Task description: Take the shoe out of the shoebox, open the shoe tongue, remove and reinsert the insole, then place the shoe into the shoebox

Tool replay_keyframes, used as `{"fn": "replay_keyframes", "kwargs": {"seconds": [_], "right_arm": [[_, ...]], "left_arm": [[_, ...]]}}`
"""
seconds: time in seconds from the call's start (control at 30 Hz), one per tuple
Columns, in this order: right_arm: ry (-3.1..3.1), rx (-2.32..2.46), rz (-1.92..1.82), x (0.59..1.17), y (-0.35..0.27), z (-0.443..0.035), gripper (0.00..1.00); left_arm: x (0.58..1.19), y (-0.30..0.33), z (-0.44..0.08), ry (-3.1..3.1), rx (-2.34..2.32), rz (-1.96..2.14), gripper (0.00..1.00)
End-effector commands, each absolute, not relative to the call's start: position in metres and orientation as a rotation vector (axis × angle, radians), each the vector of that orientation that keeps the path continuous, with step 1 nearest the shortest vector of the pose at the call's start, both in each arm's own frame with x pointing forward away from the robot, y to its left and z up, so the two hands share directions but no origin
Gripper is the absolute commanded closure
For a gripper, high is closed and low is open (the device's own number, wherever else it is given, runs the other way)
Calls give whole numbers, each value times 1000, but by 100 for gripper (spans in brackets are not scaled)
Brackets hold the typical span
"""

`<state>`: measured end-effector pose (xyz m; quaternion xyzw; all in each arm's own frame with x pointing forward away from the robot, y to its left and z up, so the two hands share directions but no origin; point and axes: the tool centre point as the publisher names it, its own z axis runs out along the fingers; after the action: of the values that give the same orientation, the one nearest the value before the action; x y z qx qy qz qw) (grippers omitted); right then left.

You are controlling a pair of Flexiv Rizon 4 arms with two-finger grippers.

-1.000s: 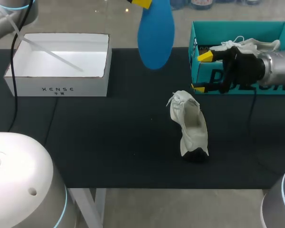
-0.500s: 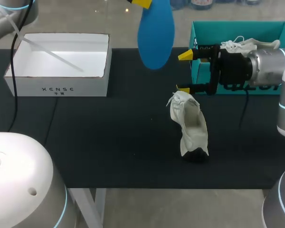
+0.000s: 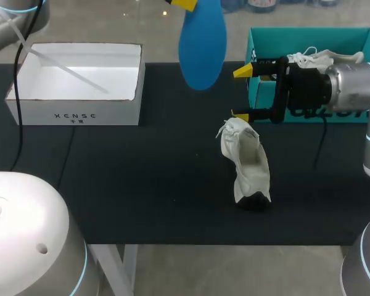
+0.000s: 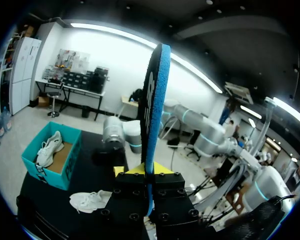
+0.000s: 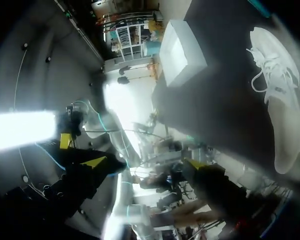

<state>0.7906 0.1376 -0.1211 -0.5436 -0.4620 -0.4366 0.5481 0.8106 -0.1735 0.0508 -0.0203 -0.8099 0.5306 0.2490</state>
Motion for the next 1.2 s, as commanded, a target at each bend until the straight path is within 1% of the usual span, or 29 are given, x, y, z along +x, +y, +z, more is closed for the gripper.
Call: {"fn": "replay_keyframes", "kwargs": {"seconds": [0.03,1.03,1.1,1.2], "right_arm": [[-1093,-1291,-1035,790,138,-121,0],[-1093,-1291,-1035,790,138,-121,0],[-1093,-1291,-1035,790,138,-121,0],[-1093,-1291,-1035,790,138,-121,0]], "left_arm": [[809,-173,51,-2210,-53,1445,100],[809,-173,51,-2210,-53,1445,100],[798,-173,42,-2223,-303,1497,100],[784,-164,29,-2206,-445,1593,100]]}}
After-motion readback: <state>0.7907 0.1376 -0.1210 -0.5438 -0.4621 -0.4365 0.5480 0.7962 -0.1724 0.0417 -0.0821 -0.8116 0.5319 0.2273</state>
